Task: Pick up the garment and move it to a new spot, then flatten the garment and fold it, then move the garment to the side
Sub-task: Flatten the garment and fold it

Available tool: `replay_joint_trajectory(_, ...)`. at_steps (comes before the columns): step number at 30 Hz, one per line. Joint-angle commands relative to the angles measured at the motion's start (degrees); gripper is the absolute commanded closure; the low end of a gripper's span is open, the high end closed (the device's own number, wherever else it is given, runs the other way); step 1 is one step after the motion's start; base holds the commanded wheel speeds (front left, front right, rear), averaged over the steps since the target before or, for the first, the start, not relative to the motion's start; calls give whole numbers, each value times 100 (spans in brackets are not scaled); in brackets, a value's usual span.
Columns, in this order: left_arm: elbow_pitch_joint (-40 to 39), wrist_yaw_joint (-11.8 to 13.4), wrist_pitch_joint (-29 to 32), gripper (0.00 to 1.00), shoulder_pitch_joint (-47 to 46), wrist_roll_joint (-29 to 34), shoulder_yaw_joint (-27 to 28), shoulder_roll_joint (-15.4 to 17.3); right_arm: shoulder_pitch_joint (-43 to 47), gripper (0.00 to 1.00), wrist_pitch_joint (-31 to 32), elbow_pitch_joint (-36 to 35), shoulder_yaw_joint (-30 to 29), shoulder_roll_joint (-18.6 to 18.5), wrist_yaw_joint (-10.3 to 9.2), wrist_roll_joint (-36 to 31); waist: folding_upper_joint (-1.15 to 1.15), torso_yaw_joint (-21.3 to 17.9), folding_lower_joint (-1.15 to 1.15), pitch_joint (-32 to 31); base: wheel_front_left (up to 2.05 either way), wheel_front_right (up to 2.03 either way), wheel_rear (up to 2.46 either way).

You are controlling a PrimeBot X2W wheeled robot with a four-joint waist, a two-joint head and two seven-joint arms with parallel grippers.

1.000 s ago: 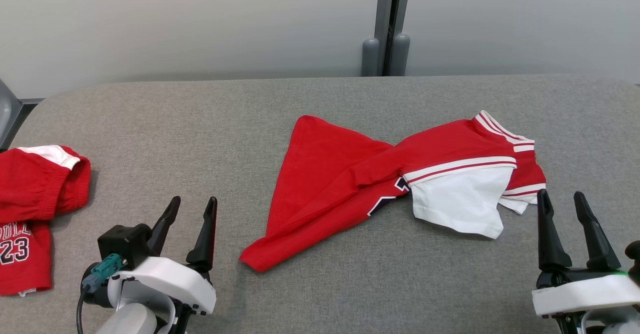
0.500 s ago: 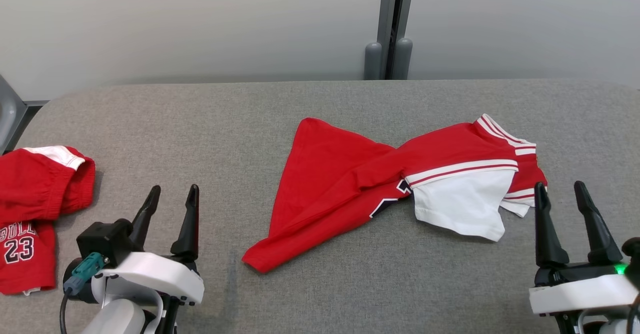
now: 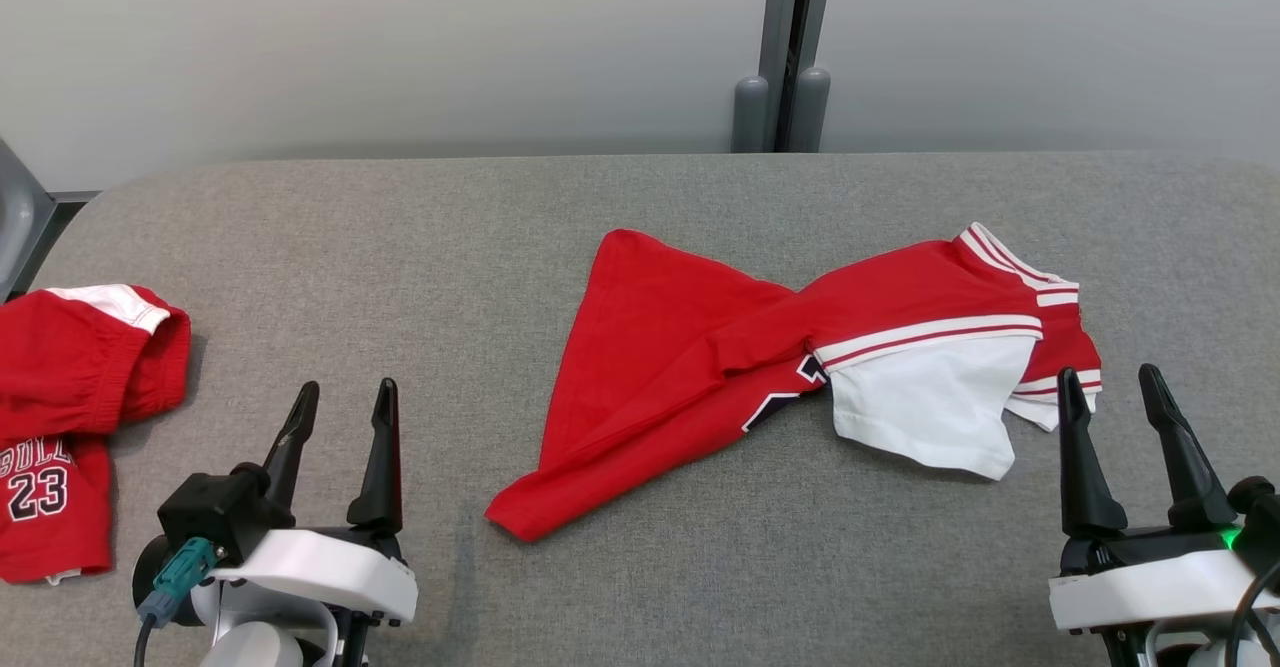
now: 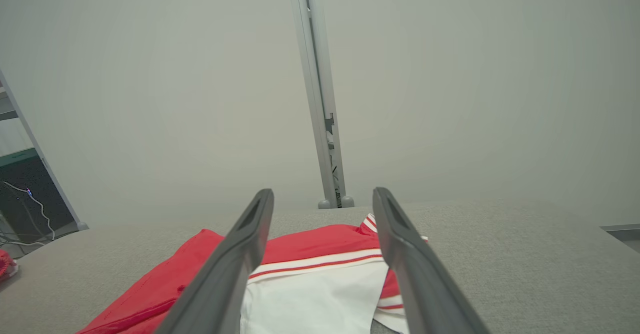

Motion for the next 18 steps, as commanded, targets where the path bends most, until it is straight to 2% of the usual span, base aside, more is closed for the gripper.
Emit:
replay_joint_trajectory(1, 32, -57, -9, 0, 55, 70, 69, -10, 56, 0, -56, -3, -6, -10, 13, -26, 0, -3, 0, 2, 0, 0, 0)
replay_joint_trajectory(10, 171, -360, -10, 0, 48, 373, 375, -252, 70, 0, -57, 6, 41, 23, 14, -18, 0, -31, 0, 21, 0, 0, 0)
replay_joint_trajectory(18, 279, -516, -10, 0, 76, 527, 529, -372, 89, 0, -53, 34, 52, 40, 13, 2, 0, -51, 0, 12, 0, 0, 0)
